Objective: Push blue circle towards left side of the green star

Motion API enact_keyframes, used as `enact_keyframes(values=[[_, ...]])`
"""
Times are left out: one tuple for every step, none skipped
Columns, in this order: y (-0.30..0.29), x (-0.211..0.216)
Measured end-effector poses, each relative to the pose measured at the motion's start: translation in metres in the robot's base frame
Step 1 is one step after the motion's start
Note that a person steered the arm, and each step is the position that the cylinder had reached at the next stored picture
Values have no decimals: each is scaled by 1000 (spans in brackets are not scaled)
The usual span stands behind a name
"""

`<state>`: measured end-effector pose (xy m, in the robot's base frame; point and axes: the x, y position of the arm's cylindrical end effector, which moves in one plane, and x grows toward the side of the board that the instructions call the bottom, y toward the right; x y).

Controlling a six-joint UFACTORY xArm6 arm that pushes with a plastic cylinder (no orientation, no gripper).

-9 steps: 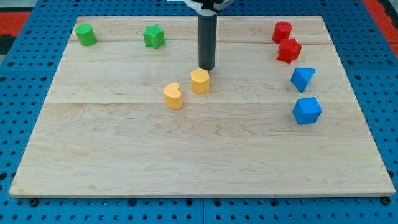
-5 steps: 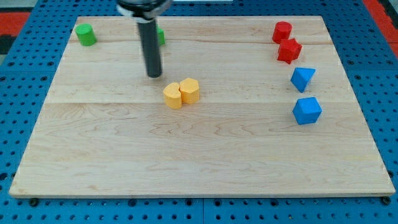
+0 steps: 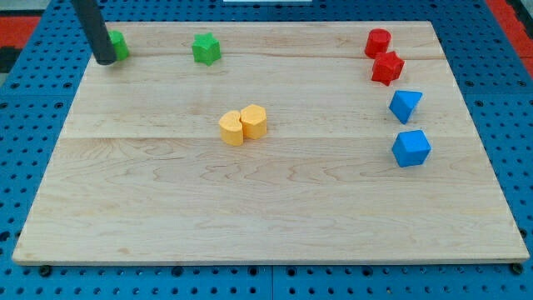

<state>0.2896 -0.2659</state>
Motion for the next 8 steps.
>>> enact_keyframes(values=[[-29, 3], [-38, -7], [-23, -30], [-4, -39], [38, -37], [81, -49], [78, -61], [77, -52]])
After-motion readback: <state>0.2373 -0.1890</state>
